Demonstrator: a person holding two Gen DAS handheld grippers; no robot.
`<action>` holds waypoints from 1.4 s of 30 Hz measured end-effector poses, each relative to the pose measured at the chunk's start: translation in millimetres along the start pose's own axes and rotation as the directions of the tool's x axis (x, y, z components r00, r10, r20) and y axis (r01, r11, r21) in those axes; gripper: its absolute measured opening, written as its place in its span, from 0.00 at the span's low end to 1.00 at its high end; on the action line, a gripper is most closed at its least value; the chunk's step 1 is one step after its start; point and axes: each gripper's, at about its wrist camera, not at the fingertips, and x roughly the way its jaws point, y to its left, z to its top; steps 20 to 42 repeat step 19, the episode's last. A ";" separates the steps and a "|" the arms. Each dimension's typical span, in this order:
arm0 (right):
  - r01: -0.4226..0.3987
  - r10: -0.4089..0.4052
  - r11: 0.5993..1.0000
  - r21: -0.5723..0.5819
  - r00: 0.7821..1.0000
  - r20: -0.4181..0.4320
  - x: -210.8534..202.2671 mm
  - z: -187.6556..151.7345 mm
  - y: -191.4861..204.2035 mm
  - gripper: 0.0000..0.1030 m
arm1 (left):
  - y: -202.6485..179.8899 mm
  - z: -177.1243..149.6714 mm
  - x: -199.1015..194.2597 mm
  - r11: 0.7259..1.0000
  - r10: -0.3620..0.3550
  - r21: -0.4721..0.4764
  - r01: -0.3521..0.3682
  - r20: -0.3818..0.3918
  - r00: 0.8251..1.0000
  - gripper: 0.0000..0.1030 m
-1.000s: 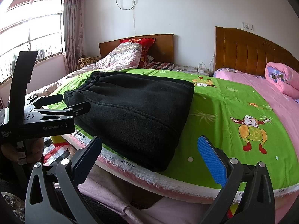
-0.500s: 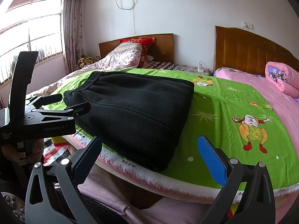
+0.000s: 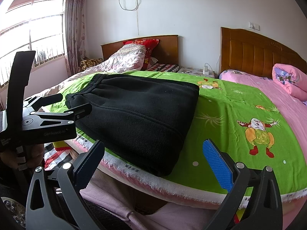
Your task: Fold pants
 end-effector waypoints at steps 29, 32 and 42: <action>0.008 -0.008 1.000 0.010 1.000 0.016 -3.4 2.6 3.2 0.96 | 12.1 1.9 -0.4 0.998 0.025 -0.054 -0.025 -0.006 1.000 0.99; 0.008 -0.008 1.000 0.010 1.000 0.016 -3.4 2.6 3.2 0.96 | 12.1 1.9 -0.4 0.998 0.025 -0.054 -0.025 -0.006 1.000 0.99; 0.008 -0.008 1.000 0.010 1.000 0.016 -3.4 2.6 3.2 0.96 | 12.1 1.9 -0.4 0.998 0.025 -0.054 -0.025 -0.006 1.000 0.99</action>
